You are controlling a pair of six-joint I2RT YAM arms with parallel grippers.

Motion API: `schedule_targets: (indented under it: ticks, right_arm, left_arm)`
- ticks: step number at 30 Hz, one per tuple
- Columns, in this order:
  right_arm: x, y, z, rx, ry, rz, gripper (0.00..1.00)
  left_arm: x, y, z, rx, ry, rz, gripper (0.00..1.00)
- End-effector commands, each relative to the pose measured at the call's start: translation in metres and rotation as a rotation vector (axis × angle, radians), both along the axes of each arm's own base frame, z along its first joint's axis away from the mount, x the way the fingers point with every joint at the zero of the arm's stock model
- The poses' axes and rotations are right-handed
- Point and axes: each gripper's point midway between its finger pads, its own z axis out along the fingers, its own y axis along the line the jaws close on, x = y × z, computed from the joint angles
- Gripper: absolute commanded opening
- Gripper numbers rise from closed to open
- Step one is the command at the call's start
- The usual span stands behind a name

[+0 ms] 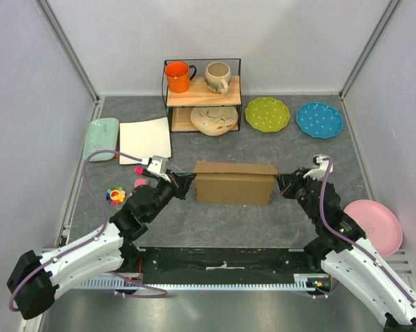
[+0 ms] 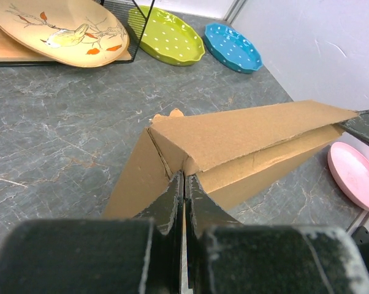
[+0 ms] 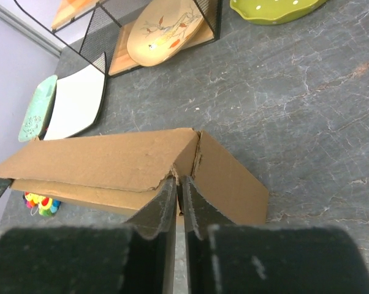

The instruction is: Fold the paper box

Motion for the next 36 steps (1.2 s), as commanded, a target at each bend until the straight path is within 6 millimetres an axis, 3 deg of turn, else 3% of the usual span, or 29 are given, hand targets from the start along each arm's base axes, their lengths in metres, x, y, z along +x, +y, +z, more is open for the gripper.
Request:
schedule_targets:
  ticks: [1, 2, 3, 5, 6, 11, 14, 18, 24, 28, 36]
  right_arm:
    - [-0.014, -0.004, -0.016, -0.083, 0.109, 0.029, 0.21]
    - [-0.014, -0.007, -0.009, -0.092, 0.099, 0.020, 0.27]
    - [-0.012, -0.008, 0.011, -0.084, 0.065, 0.015, 0.37]
    - [-0.010, -0.013, 0.024, -0.119, 0.049, 0.002, 0.43]
    - [-0.010, -0.014, 0.041, -0.113, 0.020, -0.001, 0.47]
    - [-0.011, -0.012, 0.078, -0.115, -0.069, 0.029, 0.51]
    - [-0.008, -0.009, 0.090, -0.094, -0.120, 0.035, 0.52]
    - [0.005, -0.004, 0.073, -0.140, -0.065, 0.028, 0.47]
    - [0.013, 0.003, 0.029, -0.183, 0.019, 0.038, 0.35]
    - [0.012, 0.002, 0.010, -0.191, 0.056, 0.036, 0.31]
    - [0.008, -0.001, -0.017, -0.204, 0.103, 0.029, 0.32]
  left_arm:
    - [-0.014, 0.008, -0.063, 0.138, 0.174, -0.009, 0.02]
    - [-0.012, 0.008, -0.058, 0.138, 0.166, -0.005, 0.02]
    - [-0.011, 0.008, -0.056, 0.148, 0.158, -0.005, 0.02]
    - [-0.009, 0.007, -0.051, 0.152, 0.151, -0.003, 0.02]
    - [-0.008, 0.006, -0.049, 0.154, 0.147, -0.004, 0.02]
    - [-0.006, 0.003, -0.045, 0.156, 0.148, -0.010, 0.02]
    - [-0.006, 0.004, -0.045, 0.162, 0.156, -0.005, 0.04]
    - [-0.007, 0.005, -0.042, 0.162, 0.158, -0.002, 0.09]
    - [-0.009, 0.007, -0.034, 0.158, 0.160, -0.003, 0.28]
    - [-0.014, 0.007, -0.012, 0.117, 0.119, -0.024, 0.41]
    - [-0.017, 0.003, 0.033, 0.058, 0.052, -0.058, 0.47]
